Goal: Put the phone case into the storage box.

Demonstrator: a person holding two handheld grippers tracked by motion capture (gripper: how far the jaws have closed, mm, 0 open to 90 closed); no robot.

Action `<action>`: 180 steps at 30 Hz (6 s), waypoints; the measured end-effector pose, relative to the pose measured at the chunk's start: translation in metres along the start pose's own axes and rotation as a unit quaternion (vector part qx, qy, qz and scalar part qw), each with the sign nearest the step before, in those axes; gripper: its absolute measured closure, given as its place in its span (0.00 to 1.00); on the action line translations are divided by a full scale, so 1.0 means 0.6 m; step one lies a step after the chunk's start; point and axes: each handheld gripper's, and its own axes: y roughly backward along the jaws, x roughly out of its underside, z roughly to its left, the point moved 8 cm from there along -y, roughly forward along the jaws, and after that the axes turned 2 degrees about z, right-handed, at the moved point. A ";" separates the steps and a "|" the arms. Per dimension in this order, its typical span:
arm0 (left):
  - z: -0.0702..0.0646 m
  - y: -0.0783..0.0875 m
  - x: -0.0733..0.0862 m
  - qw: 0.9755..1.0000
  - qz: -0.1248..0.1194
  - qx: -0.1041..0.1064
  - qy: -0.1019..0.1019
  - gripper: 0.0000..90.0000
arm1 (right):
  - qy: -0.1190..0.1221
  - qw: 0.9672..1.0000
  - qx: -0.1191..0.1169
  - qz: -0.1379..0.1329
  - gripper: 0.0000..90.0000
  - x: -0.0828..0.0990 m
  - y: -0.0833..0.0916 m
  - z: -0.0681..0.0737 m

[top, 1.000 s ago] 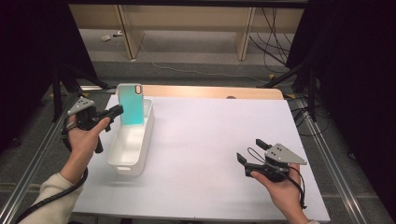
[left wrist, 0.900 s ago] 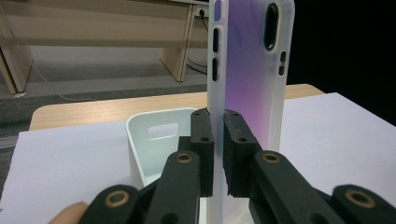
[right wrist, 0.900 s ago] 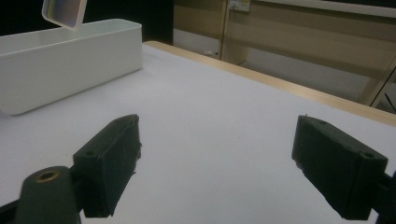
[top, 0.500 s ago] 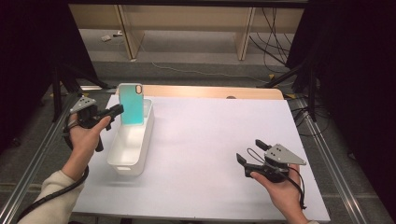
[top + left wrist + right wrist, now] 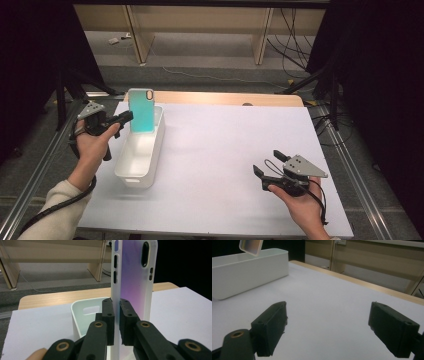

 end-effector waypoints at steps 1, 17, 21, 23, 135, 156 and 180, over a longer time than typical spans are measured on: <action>0.000 0.000 -0.001 1.000 0.000 0.000 0.000 0.93 | 0.000 1.000 0.000 0.002 0.18 0.000 0.001 0.000; 0.009 -0.010 -0.004 1.000 0.004 -0.002 0.005 0.93 | -0.007 1.000 -0.001 0.003 0.19 -0.001 0.002 0.000; 0.013 -0.012 -0.004 1.000 0.004 -0.003 0.008 0.93 | -0.002 1.000 0.000 0.002 0.19 0.000 0.001 -0.001; 0.014 -0.012 -0.004 1.000 0.004 -0.002 0.008 0.93 | 0.001 1.000 0.002 0.000 0.19 0.000 0.000 -0.001; 0.036 -0.093 -0.022 0.999 0.028 -0.028 0.011 0.93 | -0.014 1.000 -0.009 0.001 0.19 0.002 -0.001 0.002; 0.042 -0.105 -0.020 0.999 0.030 -0.036 0.010 0.93 | -0.012 1.000 -0.012 0.001 0.19 0.002 -0.001 0.001; 0.051 -0.123 -0.011 0.998 0.041 -0.049 0.009 0.93 | -0.009 1.000 -0.007 0.000 0.19 0.002 0.000 -0.001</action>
